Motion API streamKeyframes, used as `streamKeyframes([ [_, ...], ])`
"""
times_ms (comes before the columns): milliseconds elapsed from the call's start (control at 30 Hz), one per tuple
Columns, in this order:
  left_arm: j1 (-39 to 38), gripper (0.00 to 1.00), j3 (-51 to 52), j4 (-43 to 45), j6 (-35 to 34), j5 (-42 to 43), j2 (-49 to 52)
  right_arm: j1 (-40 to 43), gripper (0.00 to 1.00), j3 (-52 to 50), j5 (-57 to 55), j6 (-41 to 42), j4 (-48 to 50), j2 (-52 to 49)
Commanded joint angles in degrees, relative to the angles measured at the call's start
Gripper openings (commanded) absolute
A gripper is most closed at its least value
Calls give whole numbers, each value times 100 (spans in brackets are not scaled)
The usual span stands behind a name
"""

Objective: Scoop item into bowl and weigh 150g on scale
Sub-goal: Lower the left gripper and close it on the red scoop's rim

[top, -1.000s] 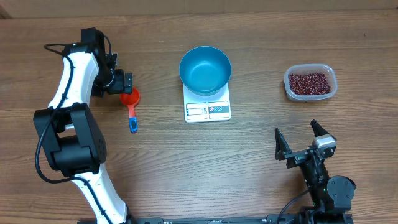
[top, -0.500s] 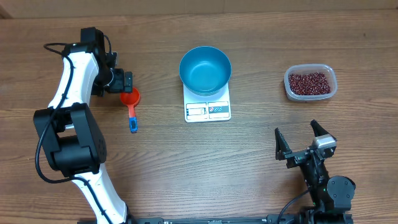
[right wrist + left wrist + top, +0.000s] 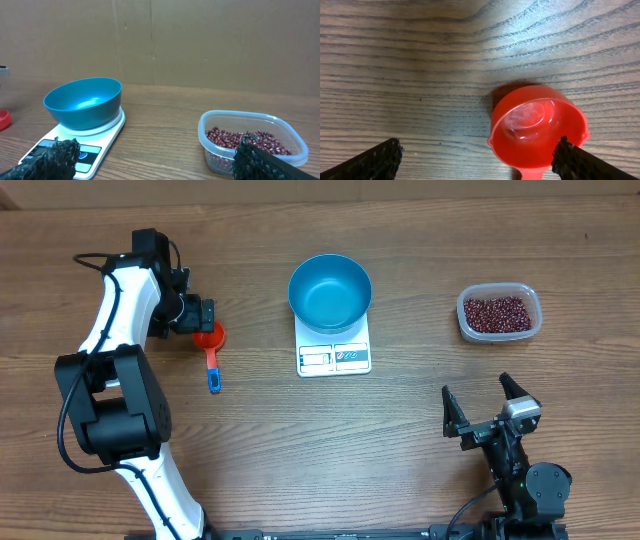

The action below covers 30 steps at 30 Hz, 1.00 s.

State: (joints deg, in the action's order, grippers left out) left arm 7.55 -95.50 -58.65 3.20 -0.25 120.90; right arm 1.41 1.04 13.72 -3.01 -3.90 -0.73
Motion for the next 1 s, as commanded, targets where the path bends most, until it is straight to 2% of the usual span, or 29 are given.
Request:
streamKeyframes([
  [0,-7,100,195,72,87,-17,70,-33,100,-59,-11,-7,35,55],
  [267,-7,100,592,481,87,-17,72,-33,100,-59,-11,-7,35,57],
  [967,-7,100,730,586,90,-20,72,-33,100,-59,-11,-7,35,55],
])
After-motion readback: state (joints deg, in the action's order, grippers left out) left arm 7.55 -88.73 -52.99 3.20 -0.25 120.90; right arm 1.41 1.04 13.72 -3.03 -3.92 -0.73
